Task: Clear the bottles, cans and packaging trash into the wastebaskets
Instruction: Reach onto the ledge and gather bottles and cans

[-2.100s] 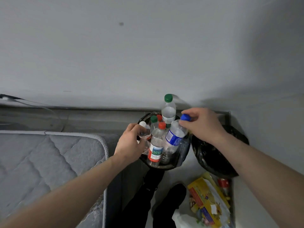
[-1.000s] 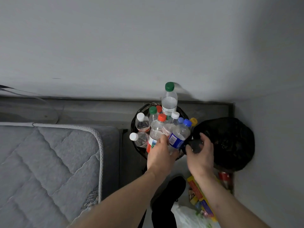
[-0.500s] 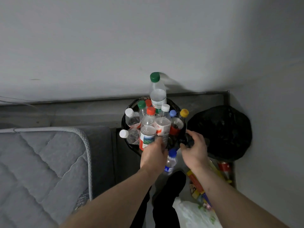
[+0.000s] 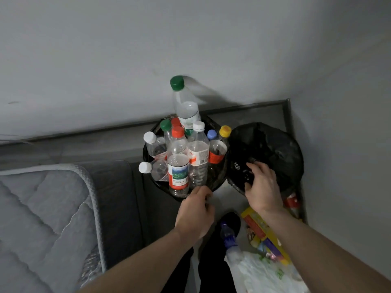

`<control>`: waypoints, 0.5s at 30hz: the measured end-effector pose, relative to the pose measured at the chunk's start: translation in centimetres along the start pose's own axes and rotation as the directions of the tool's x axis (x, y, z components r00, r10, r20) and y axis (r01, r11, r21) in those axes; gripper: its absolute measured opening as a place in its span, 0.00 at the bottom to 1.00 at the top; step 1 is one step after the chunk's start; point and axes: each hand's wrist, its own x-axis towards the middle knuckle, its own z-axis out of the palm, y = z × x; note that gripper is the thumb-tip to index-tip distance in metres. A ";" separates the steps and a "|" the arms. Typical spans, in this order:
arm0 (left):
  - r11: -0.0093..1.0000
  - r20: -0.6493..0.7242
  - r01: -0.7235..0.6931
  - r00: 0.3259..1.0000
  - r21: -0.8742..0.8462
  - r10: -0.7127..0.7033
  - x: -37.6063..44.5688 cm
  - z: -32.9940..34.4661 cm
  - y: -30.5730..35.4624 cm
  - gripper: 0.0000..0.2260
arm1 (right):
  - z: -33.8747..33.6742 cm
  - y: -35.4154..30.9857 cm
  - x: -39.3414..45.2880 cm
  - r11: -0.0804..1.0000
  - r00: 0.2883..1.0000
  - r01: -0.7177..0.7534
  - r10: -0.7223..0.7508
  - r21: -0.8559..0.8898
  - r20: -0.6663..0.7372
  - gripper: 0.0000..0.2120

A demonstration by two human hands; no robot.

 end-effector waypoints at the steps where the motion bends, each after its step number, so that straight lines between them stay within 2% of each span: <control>1: 1.000 0.012 -0.022 1.000 0.010 0.022 0.1 0.0 0.0 0.09 | -0.3 0.6 -0.1 0.999 0.999 -0.047 0.047 0.020 -0.004 0.28; 6: 0.991 0.117 -0.096 0.990 0.090 0.085 0.2 0.3 0.6 0.12 | -1.4 5.1 -0.8 0.980 0.980 -0.194 0.191 0.045 0.056 0.30; 9: 0.986 0.164 -0.133 0.980 0.104 0.115 0.6 1.2 1.4 0.12 | -1.1 7.9 -2.7 0.965 0.973 -0.219 0.227 0.144 -0.045 0.26; 12: 0.976 0.233 -0.176 0.962 0.132 0.142 1.4 2.7 2.2 0.13 | 1.1 10.2 -6.6 0.901 0.928 -0.302 0.353 0.311 -0.119 0.20; 13: 0.970 0.263 -0.190 0.954 0.151 0.146 1.7 3.4 2.4 0.15 | 2.5 11.1 -8.0 0.870 0.910 -0.350 0.403 0.347 -0.093 0.19; 15: 0.960 0.319 -0.208 0.937 0.187 0.141 2.4 5.2 2.7 0.16 | 6.1 13.6 -10.6 0.794 0.863 -0.486 0.501 0.365 0.060 0.18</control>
